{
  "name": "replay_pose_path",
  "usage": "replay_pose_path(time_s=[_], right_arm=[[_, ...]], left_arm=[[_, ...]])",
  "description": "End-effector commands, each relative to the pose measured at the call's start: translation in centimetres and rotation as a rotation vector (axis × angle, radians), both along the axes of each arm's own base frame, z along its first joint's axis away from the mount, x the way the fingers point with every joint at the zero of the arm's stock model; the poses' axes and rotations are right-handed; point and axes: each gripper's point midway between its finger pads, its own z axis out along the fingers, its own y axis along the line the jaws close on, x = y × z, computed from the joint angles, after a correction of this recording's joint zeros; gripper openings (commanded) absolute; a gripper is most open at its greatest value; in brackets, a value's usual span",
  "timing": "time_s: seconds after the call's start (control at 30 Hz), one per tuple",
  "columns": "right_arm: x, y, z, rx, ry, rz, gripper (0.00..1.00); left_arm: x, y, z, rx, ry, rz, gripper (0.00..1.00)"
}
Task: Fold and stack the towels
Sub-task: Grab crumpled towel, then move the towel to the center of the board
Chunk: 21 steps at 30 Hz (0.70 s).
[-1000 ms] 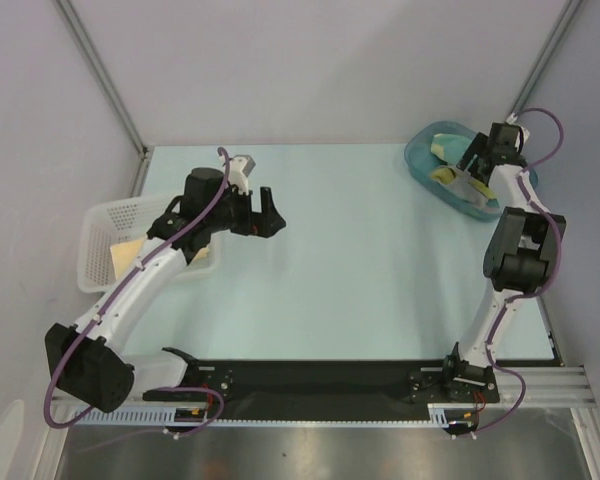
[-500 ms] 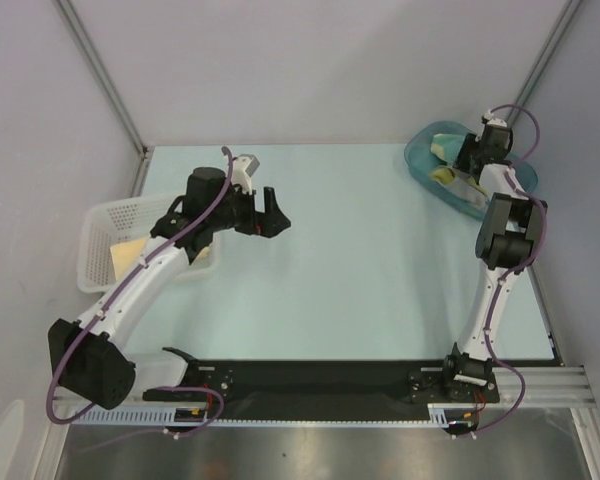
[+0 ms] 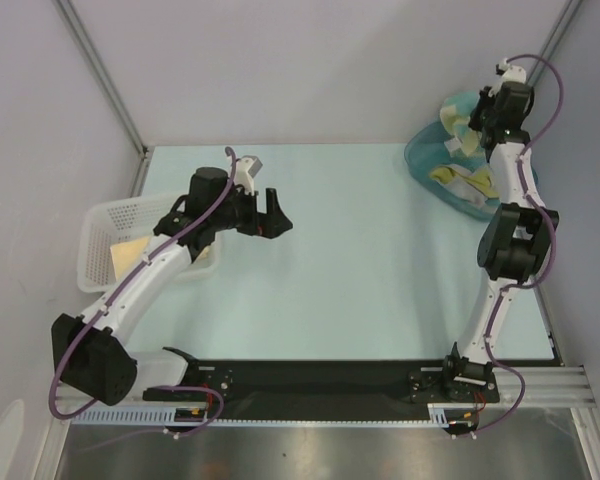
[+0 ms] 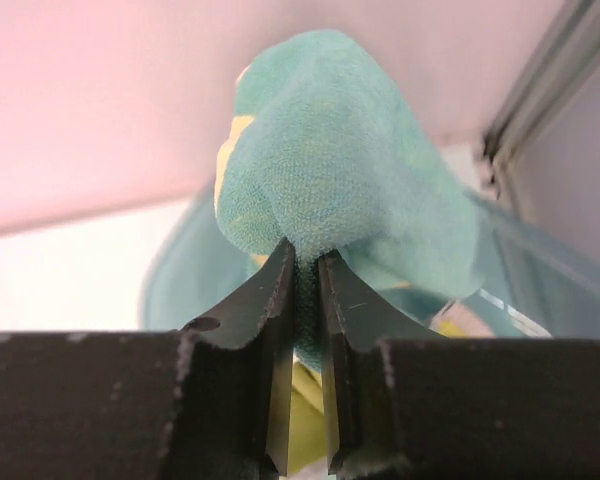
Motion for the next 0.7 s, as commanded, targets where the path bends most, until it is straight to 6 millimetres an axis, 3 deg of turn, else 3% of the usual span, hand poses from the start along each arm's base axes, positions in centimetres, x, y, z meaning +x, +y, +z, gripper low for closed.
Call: replay_pose_path(time_s=[0.0, 0.07, 0.2, 0.27, 0.3, 0.33, 0.37, 0.4, 0.43, 0.47, 0.53, 0.57, 0.63, 0.67], right_arm=[[-2.2, 1.6, 12.3, -0.082, -0.223, 0.022, 0.15], [-3.4, 1.8, 14.1, -0.087, -0.240, 0.016, 0.14], [-5.5, 3.9, 17.2, -0.084, -0.267, 0.062, 0.11], [-7.2, 6.6, 18.9, -0.078, -0.273, 0.111, 0.10], [-8.0, 7.8, 18.8, -0.070, -0.249, 0.138, 0.10], [-8.7, 10.5, 18.5, -0.059, -0.230, 0.193, 0.10], [-10.2, 12.0, 19.6, -0.042, -0.235, 0.225, 0.11], [-11.1, 13.7, 19.3, -0.022, -0.216, 0.253, 0.11], [-12.0, 15.7, 16.6, 0.005, -0.134, 0.291, 0.12], [-14.2, 19.0, 17.2, 0.029, -0.133, 0.349, 0.13], [-16.5, 21.7, 14.7, 0.078, -0.061, 0.376, 0.14], [-18.7, 23.8, 11.6, 0.087, 0.008, 0.385, 0.15], [-20.7, 26.0, 9.2, 0.176, 0.058, 0.398, 0.16], [-22.6, 27.8, 4.7, 0.185, 0.155, 0.448, 0.16]], left_arm=[[-0.4, -0.4, 2.4, -0.044, -0.086, -0.033, 1.00], [-0.5, -0.5, 2.5, -0.053, -0.085, -0.037, 1.00], [-0.7, -1.0, 3.1, -0.120, -0.070, -0.058, 1.00], [-0.9, -1.1, 3.2, -0.150, -0.054, -0.064, 1.00], [-0.6, -0.8, 3.6, -0.176, -0.055, -0.049, 1.00], [-0.8, -0.9, 4.0, -0.199, -0.057, -0.063, 1.00], [-0.8, -0.8, 3.8, -0.214, -0.050, -0.065, 1.00], [-0.4, -0.5, 4.4, -0.243, -0.060, -0.053, 1.00], [-0.5, -0.5, 4.6, -0.258, -0.061, -0.060, 1.00], [-0.5, -0.5, 4.7, -0.272, -0.056, -0.071, 1.00], [-0.6, -0.4, 4.9, -0.282, -0.055, -0.079, 0.98], [-0.7, -0.5, 4.8, -0.283, -0.051, -0.094, 0.98], [-0.8, -0.5, 4.6, -0.282, -0.041, -0.091, 0.97], [-0.9, -0.5, 4.3, -0.277, -0.029, -0.089, 0.96]])
